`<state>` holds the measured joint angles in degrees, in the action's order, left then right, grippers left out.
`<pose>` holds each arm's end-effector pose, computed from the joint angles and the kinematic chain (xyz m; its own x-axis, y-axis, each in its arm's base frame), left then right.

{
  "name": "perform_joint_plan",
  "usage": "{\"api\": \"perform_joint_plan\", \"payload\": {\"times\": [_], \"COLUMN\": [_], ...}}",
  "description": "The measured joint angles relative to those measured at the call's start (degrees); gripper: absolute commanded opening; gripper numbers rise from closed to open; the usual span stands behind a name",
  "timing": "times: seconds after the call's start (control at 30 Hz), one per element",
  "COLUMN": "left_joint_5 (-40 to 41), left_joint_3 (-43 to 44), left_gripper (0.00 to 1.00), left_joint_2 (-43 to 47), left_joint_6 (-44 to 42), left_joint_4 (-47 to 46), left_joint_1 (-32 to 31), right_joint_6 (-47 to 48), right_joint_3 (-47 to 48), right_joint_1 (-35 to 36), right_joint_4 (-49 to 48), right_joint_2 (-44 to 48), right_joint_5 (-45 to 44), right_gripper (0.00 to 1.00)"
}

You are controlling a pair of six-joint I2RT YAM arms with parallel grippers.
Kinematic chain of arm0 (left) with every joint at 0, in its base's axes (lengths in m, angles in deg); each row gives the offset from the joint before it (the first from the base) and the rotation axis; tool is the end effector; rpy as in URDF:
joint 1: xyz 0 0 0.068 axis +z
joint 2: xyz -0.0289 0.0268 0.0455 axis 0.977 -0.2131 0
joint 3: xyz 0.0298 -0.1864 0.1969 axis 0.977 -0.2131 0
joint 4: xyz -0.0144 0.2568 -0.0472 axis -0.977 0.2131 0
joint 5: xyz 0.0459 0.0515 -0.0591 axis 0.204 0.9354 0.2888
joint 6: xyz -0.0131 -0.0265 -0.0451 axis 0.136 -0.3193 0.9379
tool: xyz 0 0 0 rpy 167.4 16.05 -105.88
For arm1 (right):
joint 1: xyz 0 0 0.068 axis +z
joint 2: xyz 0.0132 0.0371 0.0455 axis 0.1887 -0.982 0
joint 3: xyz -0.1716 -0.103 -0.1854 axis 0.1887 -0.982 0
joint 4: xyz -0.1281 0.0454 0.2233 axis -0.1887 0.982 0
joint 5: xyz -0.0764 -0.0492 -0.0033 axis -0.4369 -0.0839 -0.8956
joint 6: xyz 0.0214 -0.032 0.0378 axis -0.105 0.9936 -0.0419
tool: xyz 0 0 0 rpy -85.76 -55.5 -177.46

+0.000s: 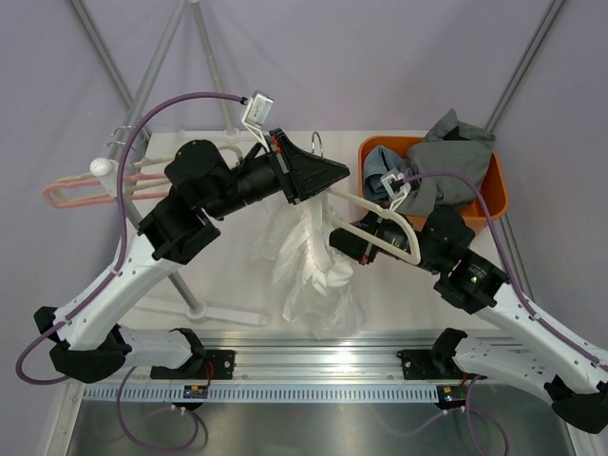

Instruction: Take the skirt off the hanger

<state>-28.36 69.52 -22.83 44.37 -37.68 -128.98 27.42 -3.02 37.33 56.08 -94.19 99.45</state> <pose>0.1451 -0.1974 0.5320 -0.5131 -0.3614 -0.7785 0.7781 0.1870 -0.5996 0.1221 0.1504 0.4033 -0.4868 0.2520 -0.8363 -0.7468 0.3765 0.5482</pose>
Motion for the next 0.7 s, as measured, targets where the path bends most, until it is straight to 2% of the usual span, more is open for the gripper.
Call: {"api": "perform_joint_plan", "payload": {"times": [0.23,0.4,0.53,0.7], "left_joint_5": [4.61,5.42,4.44,1.25], "left_joint_3": [0.04,0.04,-0.63,-5.16], "left_gripper": [0.00,0.00,0.00,0.00], "left_joint_2": [0.00,0.00,0.09,0.70], "left_joint_6": [-6.27,-6.16,-2.23,7.04], "left_joint_4": [3.89,4.76,1.70,-8.00], "left_joint_1": [0.87,1.70,1.64,1.20], "right_joint_6": [-1.97,-2.10,-2.40,-4.00], "right_joint_3": [-6.73,-7.21,-6.40,-2.97], "right_joint_1": [0.04,0.04,0.04,0.07], "right_joint_4": [-5.35,-6.49,-7.74,-8.39], "right_joint_2": [7.21,9.92,6.62,-4.02], "right_joint_5": [3.17,3.28,2.10,-0.55], "right_gripper": [0.00,0.00,0.00,0.00]}}
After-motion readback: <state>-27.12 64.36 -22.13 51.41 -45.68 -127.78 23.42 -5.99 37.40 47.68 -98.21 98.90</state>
